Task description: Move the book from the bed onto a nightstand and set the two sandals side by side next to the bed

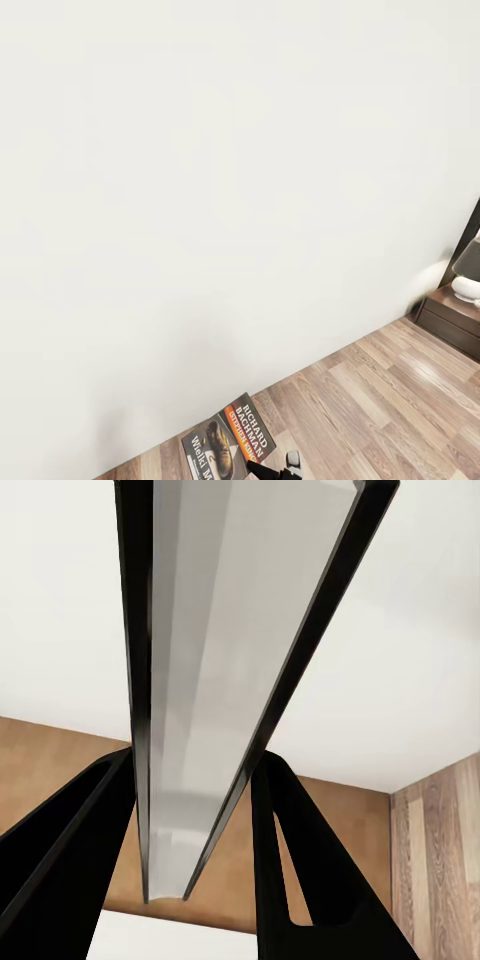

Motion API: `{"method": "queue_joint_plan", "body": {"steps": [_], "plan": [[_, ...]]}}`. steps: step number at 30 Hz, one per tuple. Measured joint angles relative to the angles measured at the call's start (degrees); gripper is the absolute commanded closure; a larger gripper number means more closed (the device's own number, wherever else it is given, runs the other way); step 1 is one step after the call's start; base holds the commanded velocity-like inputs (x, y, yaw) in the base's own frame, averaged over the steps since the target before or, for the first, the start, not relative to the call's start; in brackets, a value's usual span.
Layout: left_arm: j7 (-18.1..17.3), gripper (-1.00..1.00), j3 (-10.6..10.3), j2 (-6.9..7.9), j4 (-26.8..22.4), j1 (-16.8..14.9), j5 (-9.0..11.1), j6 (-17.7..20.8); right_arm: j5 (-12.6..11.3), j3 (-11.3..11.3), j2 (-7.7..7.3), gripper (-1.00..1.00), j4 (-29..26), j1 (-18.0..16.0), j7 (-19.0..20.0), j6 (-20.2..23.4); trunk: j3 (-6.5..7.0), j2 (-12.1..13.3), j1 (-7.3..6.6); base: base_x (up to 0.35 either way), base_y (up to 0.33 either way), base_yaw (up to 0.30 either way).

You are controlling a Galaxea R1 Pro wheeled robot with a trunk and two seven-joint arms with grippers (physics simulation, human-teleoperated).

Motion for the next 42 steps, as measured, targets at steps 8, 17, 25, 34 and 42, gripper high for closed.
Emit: {"method": "queue_joint_plan", "body": {"steps": [8,17,25,34,42], "plan": [[0.0,-1.0,0.0,0.0,0.0,0.0,0.0,0.0,0.0,0.0,-0.04,1.0,0.0,0.0,0.0,0.0,0.0,0.0,0.0,0.001,0.007,-0.009],[0.0,-1.0,0.0,0.0,0.0,0.0,0.0,0.0,-0.1,-0.1,-0.15,1.0,0.0,0.0,0.0,0.0,-0.25,0.0,-0.01,0.049,0.082,-0.159],[0.0,-1.0,-0.1,0.0,0.0,0.0,0.0,0.0,-0.1,-0.1,-0.09,1.0,0.0,0.2,0.0,0.0,-0.7,0.1,-0.02,0.081,0.136,-0.199],[0.0,-1.0,-0.1,0.0,0.0,0.0,0.0,-0.1,-0.1,-0.1,-0.1,1.0,0.0,0.2,0.0,0.0,-1.3,0.1,-0.01,0.047,0.087,-0.202],[0.0,-1.0,-0.1,0.0,0.0,0.0,-0.1,-0.1,-0.1,-0.1,-0.1,1.0,0.0,0.2,0.0,0.1,-1.85,0.1,-0.01,0.007,0.013,-0.201]]}}
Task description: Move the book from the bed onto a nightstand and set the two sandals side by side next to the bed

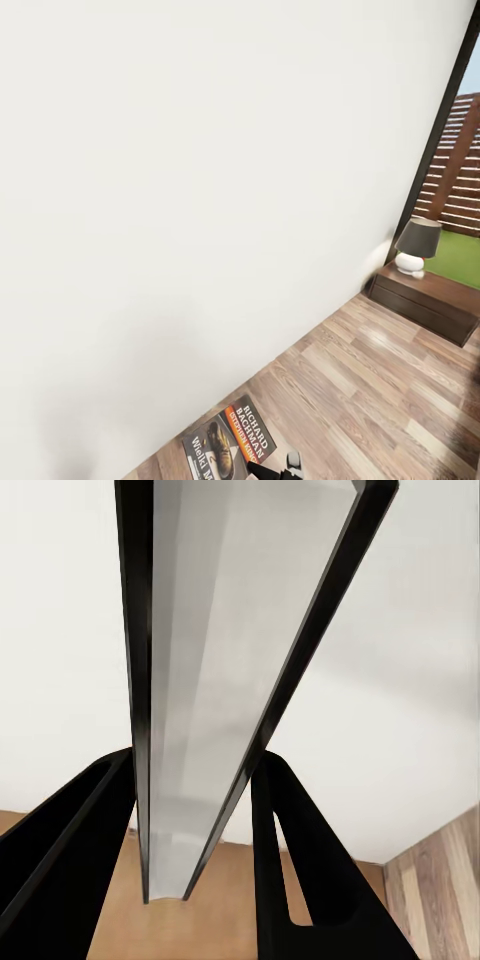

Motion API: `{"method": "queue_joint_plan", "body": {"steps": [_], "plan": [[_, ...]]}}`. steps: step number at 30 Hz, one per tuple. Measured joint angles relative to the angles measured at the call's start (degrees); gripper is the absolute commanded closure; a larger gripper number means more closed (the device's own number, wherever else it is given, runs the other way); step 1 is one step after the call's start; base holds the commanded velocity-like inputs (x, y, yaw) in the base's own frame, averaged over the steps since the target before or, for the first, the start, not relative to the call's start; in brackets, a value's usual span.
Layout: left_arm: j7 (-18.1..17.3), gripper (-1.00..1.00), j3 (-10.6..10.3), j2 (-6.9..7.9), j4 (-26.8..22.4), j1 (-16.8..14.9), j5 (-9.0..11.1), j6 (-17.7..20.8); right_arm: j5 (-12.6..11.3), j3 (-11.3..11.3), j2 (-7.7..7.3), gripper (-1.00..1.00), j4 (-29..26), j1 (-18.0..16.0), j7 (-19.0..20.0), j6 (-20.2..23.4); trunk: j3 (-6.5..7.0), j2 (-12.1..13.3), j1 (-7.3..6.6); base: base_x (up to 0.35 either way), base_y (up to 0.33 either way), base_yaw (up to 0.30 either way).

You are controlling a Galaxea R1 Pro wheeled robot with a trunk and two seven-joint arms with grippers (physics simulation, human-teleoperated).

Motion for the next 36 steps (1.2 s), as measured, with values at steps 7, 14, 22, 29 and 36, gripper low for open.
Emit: {"method": "queue_joint_plan", "body": {"steps": [7,14,22,29,36], "plan": [[0.0,-1.0,0.0,0.0,0.0,0.0,0.0,0.0,0.0,0.0,0.01,1.0,0.0,0.0,0.0,0.0,-0.49,0.0,0.0,0.001,0.003,-0.2],[0.0,-1.0,0.0,0.0,0.0,0.0,0.0,0.0,0.0,0.0,0.02,1.0,0.0,0.0,0.0,0.0,-0.98,0.0,0.0,0.0,0.001,-0.2],[0.0,-1.0,0.0,0.0,0.0,0.0,0.0,0.0,0.1,0.0,0.09,1.0,0.0,0.0,0.0,0.0,-1.53,0.0,0.0,0.0,0.0,-0.2],[0.0,-1.0,0.0,0.0,0.0,0.0,0.0,0.0,0.1,0.0,0.03,1.0,0.0,0.0,0.0,0.0,-2.02,0.0,0.0,0.0,0.0,-0.199],[0.0,-1.0,0.0,0.0,0.0,0.0,0.0,0.0,0.1,0.0,0.03,1.0,0.0,0.0,0.0,-0.1,-2.51,0.0,0.0,0.0,0.0,-0.199]]}}
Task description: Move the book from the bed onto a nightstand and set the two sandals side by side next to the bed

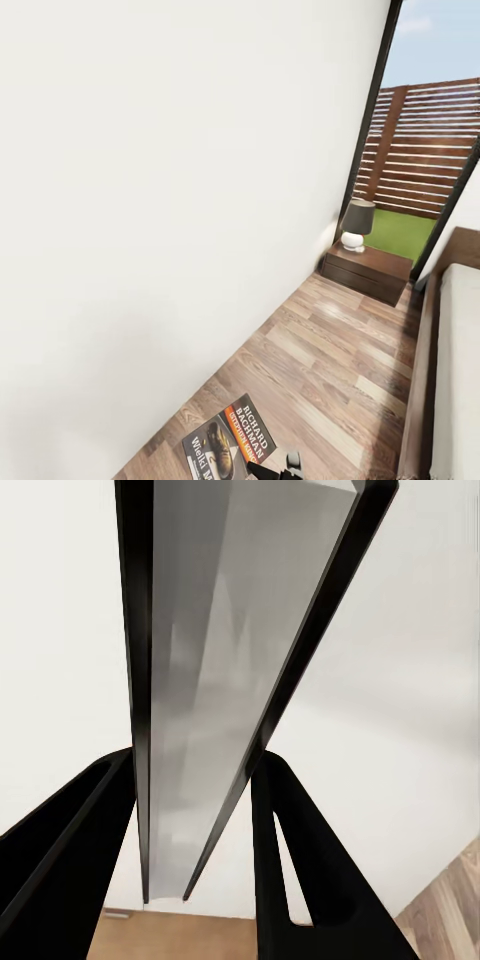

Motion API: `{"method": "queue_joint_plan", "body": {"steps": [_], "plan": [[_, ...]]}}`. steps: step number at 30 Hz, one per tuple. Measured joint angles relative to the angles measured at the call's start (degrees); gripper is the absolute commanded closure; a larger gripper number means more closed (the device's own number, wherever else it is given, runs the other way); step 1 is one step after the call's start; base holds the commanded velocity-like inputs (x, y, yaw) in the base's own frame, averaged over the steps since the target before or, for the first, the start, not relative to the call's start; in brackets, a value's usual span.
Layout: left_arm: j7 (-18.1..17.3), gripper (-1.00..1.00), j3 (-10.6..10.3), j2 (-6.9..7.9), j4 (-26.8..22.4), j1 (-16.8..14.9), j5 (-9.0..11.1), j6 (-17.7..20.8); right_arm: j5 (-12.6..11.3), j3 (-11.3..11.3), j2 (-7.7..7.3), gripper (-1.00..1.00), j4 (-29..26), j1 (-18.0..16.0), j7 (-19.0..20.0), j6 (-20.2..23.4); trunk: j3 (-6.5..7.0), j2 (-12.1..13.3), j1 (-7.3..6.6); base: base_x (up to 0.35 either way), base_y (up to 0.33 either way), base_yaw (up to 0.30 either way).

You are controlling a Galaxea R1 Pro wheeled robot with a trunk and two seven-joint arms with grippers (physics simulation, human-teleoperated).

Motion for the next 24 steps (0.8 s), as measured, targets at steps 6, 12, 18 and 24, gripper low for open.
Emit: {"method": "queue_joint_plan", "body": {"steps": [6,12,18,24], "plan": [[0.0,-1.0,0.0,0.0,0.0,0.0,0.0,0.0,0.0,0.0,0.03,1.0,0.0,0.0,0.0,0.0,-0.42,0.0,0.0,0.0,0.0,-0.199],[0.0,-1.0,0.0,0.0,0.0,0.0,0.0,0.0,0.0,0.0,0.0,1.0,0.0,0.1,0.0,0.0,-0.84,0.0,0.0,0.0,0.0,-0.198],[0.0,-1.0,0.0,0.0,0.0,0.0,0.0,0.0,0.0,0.0,-0.01,1.0,0.0,0.1,0.0,0.0,-1.26,0.0,0.0,0.0,0.0,-0.198],[0.0,-1.0,0.0,0.0,0.0,0.0,0.0,0.0,0.0,0.0,-0.06,1.0,0.0,0.2,0.0,0.0,-1.68,0.0,0.0,0.0,0.0,-0.197]]}}
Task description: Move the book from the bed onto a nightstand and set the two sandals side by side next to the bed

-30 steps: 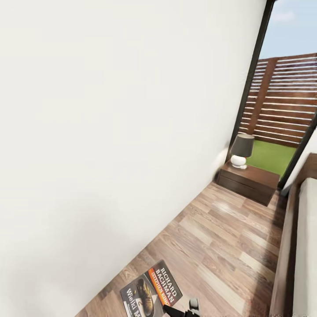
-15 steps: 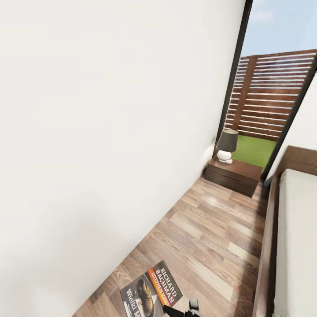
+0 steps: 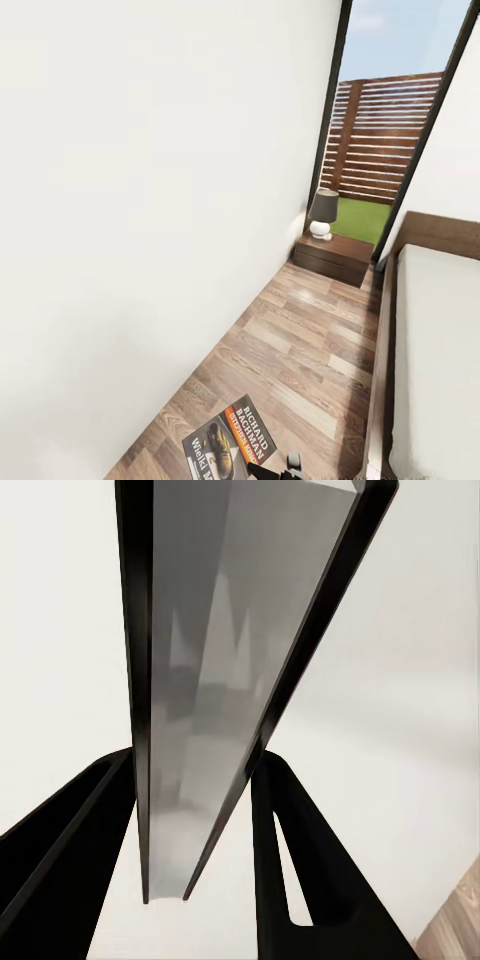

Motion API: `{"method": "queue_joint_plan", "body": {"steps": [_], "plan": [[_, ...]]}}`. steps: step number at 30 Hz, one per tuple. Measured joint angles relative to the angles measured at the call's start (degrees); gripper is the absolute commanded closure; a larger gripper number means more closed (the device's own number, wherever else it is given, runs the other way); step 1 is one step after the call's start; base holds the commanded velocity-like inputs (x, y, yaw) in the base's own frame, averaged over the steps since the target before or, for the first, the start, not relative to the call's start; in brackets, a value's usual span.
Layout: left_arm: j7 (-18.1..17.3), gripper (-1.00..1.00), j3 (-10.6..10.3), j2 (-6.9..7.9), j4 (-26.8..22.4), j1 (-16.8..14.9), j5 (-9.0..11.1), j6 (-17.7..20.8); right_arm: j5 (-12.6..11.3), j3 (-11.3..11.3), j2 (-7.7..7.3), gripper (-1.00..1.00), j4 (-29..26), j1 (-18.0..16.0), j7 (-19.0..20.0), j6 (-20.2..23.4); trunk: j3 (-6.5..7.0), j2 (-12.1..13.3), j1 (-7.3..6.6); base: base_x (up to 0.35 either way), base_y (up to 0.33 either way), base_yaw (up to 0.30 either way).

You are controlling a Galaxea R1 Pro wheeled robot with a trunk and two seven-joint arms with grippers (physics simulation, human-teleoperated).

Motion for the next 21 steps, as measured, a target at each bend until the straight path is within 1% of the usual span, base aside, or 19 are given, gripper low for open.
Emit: {"method": "queue_joint_plan", "body": {"steps": [15,21], "plan": [[0.0,-1.0,-0.1,0.0,0.0,0.0,0.0,0.0,0.0,0.0,0.03,1.0,-0.1,0.0,0.0,0.0,-1.05,0.0,0.0,0.0,0.0,-0.198],[0.0,-1.0,-1.4,0.0,0.0,0.0,0.0,0.0,0.0,0.0,-0.02,1.0,-0.1,0.1,0.0,0.0,-1.35,0.0,0.0,0.0,0.0,-0.241]]}}
